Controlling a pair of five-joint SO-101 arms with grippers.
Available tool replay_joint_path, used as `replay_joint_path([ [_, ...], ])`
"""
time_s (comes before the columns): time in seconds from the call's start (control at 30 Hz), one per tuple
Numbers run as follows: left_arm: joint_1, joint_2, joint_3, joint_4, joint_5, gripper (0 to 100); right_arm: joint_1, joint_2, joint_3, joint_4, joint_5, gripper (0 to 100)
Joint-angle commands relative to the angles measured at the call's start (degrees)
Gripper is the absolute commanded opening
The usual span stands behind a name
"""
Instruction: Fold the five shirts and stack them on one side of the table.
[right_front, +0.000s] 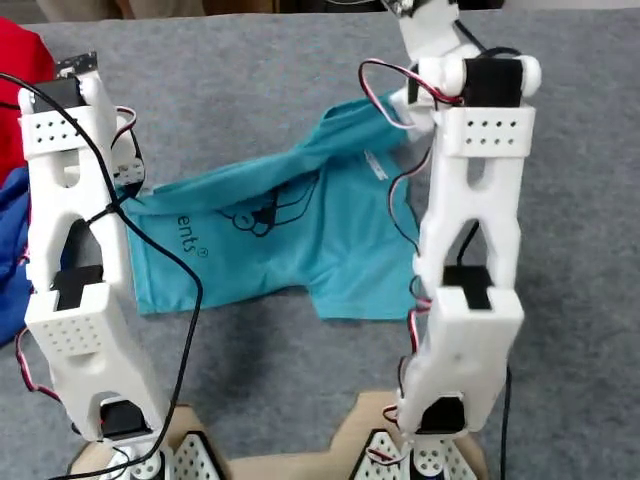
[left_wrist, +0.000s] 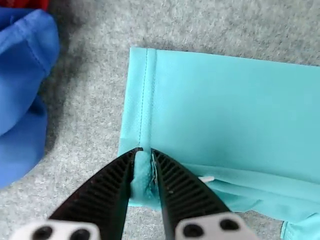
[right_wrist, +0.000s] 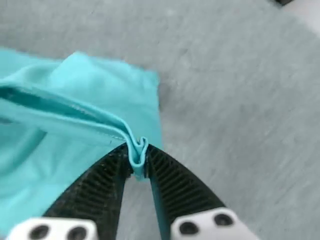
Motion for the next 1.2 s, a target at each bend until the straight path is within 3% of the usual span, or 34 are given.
replay_joint_path([
  [0.0,0.2,-3.3,1.7,0.6,-0.6,2,-0.9,-9.8,11.0,0.4,-0.8,0.5],
  [0.63,0.4,-3.8,16.5,0.6,-2.7,2,-0.7,-42.2,71.3,-17.6,-0.8,0.5],
  [1.17,-0.2,-3.9,26.9,0.6,-7.2,2,3.9,-49.9,86.3,-20.7,-1.5,0.5],
])
